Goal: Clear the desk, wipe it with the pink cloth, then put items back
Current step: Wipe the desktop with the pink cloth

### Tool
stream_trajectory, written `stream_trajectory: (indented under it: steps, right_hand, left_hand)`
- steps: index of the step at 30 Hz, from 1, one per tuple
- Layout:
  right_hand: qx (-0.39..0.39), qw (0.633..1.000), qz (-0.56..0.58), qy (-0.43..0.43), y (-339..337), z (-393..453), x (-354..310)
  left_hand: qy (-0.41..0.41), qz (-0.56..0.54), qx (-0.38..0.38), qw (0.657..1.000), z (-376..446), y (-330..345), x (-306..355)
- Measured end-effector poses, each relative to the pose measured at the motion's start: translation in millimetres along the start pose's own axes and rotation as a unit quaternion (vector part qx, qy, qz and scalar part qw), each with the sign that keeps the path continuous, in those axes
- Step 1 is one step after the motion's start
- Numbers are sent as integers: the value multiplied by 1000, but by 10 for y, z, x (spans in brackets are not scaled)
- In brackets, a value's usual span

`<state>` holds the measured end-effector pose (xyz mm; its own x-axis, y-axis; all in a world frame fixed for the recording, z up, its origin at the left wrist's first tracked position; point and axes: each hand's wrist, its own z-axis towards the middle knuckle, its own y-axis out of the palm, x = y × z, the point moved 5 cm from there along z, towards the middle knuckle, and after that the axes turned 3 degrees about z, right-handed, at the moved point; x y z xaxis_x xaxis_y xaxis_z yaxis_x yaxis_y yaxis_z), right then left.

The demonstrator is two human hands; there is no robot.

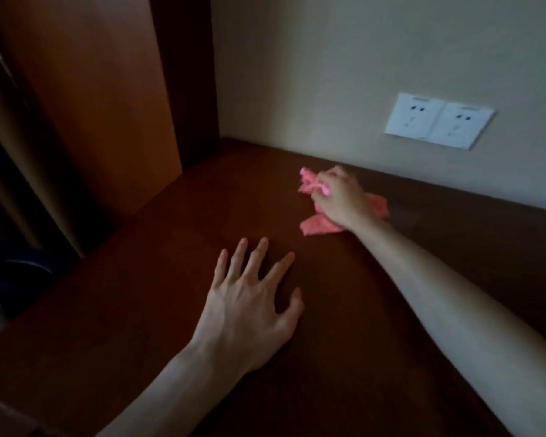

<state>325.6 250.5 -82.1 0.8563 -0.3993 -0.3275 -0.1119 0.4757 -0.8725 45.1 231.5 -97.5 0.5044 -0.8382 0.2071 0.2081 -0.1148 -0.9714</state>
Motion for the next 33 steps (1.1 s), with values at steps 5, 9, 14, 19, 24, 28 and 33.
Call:
stream_trajectory:
  steps: [5,9,14,19,24,28,33]
  right_hand:
    - [1,999,-19,49,184,803,198]
    - [-9,998,-22,55,96,535,118]
    - [0,1000,20,-8,-248,-687,-326]
    - [12,994,52,-91,-648,-2211,-795]
    - [5,993,61,-99,-776,-2599,-771]
    - [33,998,50,-37,-440,-1552,-362]
    - [9,1000,4,28,-91,-36,117]
  left_hand:
    - [5,-9,-9,1000,15,-15,-6]
    - [9,-8,-23,1000,-3,-41,11]
    - [12,10,-26,1000,-18,-42,50]
    - [16,27,-29,999,-49,-15,44]
    - [18,24,-23,999,-30,19,36]
    - [12,27,-31,999,33,54,16]
    - [7,-2,-28,1000,76,30,-30]
